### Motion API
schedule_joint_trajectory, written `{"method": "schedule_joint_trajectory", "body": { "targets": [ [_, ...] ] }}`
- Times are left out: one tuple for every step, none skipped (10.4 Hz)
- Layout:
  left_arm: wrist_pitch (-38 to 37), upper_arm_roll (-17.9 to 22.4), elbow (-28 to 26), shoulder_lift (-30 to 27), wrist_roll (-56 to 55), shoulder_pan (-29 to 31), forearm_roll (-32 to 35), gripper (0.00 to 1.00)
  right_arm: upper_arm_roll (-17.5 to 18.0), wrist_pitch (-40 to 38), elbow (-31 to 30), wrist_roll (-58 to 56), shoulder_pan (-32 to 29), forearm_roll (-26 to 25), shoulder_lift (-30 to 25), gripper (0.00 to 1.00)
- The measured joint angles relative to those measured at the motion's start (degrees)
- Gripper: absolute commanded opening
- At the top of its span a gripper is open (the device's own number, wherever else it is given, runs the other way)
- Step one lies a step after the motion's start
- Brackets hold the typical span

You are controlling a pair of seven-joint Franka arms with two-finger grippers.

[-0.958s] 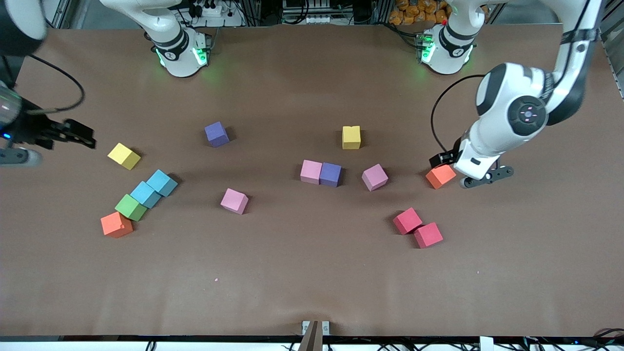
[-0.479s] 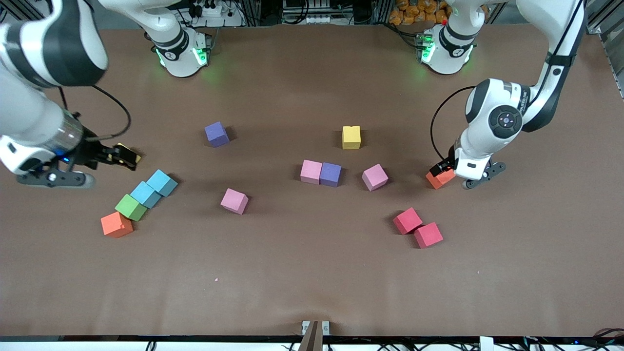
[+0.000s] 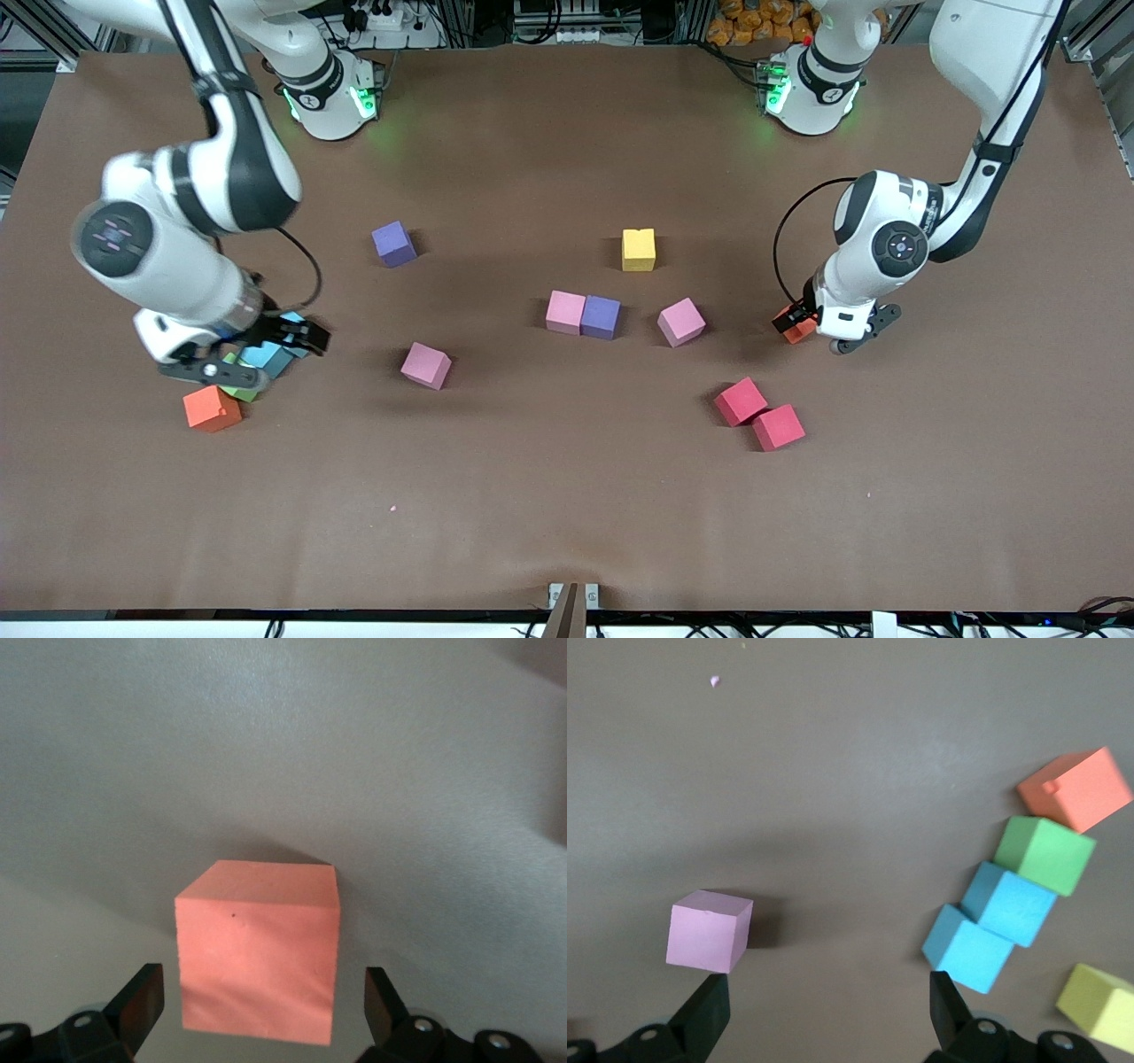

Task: Form number 2 with 11 blocks
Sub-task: 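Grasp the orange cube with the left gripper while the right gripper grasps lavender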

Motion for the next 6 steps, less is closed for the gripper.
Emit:
{"method": "schedule_joint_trajectory", "body": {
  "targets": [
    [0.0,0.1,0.0,0.8,-0.3,0.1,1.5,1.00,0.0,1.3,-0.2,2.0,1.0,0.0,1.4,1.00],
    [0.1,0.3,0.0,1.6,-0.5,0.2,2.7,1.00,0.0,3.1,-0.7,3.2,1.8,0.0,2.5,1.00],
    [0.4,0.6,0.1,2.3,-0.6,0.4,3.5,1.00,0.0,5.2,-1.5,3.8,2.5,0.0,3.3,1.00],
    [1.0,0.8,0.2,2.8,-0.6,0.8,4.0,1.00,0.0,6.5,-2.3,4.4,2.8,0.0,3.8,1.00],
    [1.4,0.8,0.5,3.2,-0.6,1.0,4.1,1.00,0.0,7.0,-2.7,6.3,3.0,0.4,4.1,1.00],
    [1.6,0.8,0.9,3.4,-0.6,1.0,4.1,0.76,0.0,7.6,-2.8,9.1,3.4,0.8,4.6,1.00]
  ]
}}
